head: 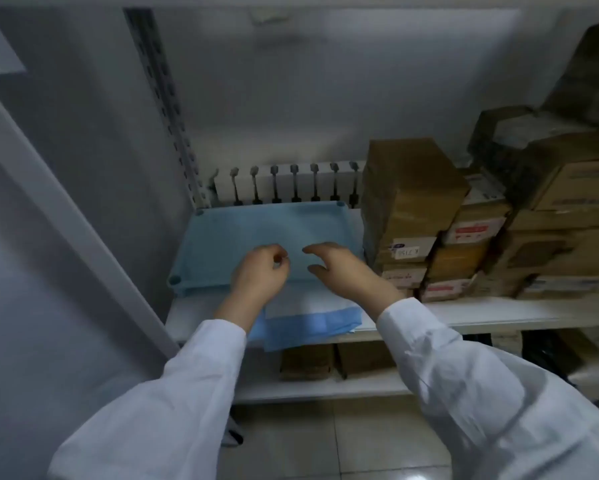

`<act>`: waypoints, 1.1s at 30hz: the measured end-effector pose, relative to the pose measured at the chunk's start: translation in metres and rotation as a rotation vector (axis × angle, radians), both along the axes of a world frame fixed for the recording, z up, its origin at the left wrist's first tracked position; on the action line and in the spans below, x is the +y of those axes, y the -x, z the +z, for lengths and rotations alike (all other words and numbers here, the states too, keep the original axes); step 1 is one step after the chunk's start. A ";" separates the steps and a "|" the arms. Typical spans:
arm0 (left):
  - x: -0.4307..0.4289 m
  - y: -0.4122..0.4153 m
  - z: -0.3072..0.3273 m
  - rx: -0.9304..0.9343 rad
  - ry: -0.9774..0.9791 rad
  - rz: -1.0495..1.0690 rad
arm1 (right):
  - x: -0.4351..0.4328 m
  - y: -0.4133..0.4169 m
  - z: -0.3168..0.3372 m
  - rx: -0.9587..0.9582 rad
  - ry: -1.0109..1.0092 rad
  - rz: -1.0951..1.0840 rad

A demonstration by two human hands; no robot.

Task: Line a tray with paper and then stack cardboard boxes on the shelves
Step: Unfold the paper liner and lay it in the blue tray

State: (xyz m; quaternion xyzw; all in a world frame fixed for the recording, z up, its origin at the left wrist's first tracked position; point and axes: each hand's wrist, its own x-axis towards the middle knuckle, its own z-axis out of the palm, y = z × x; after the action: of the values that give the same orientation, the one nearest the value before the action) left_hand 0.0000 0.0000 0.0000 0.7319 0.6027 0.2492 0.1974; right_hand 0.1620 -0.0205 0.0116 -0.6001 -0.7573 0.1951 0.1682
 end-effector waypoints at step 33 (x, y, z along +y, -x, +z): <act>-0.025 -0.007 -0.049 0.326 0.342 -0.097 | 0.010 -0.002 -0.066 -0.361 0.090 0.251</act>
State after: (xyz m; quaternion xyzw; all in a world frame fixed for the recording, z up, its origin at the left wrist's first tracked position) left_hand 0.0069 -0.0247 -0.0495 0.7464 0.6243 0.0122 0.2304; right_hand 0.1638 -0.0105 -0.0542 -0.5335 -0.8342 0.1376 -0.0228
